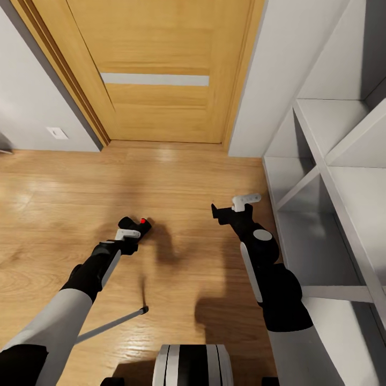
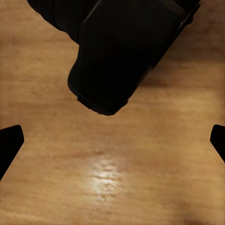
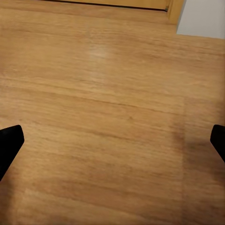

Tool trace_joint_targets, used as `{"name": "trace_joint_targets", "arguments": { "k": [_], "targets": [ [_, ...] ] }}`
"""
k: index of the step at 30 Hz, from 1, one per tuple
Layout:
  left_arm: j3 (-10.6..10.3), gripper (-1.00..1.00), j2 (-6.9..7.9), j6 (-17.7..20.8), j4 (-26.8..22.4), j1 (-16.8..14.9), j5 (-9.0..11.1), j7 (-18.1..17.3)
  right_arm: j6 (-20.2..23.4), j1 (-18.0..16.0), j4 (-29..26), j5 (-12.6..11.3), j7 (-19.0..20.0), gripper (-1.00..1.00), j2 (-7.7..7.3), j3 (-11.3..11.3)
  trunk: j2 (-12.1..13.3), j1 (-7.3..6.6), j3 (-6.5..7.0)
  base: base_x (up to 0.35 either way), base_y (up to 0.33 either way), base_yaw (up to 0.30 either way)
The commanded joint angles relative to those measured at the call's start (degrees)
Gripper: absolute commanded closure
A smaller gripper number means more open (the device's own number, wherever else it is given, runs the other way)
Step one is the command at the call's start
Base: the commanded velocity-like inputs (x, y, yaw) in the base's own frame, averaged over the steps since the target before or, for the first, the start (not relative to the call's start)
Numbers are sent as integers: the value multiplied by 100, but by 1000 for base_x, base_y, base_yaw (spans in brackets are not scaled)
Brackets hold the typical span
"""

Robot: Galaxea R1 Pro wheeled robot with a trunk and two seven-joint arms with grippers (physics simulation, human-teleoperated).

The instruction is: Attach the digital camera to the camera tripod in the bedroom.

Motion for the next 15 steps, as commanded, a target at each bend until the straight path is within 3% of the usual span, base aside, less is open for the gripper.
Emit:
{"name": "trace_joint_targets", "arguments": {
  "k": [1, 15],
  "targets": [
    [-30, -100, 7, 30, -8, -2, -7, 26, 34, -3, -7, 48, 4, -100, 1, 5, -1, -1, -4, 0, 0, 0],
    [-36, -100, 7, 30, 62, -2, -8, 27, 32, -5, -6, 48, 4, -100, 1, 5, -1, -1, -4, 0, 0, 0]
  ]
}}
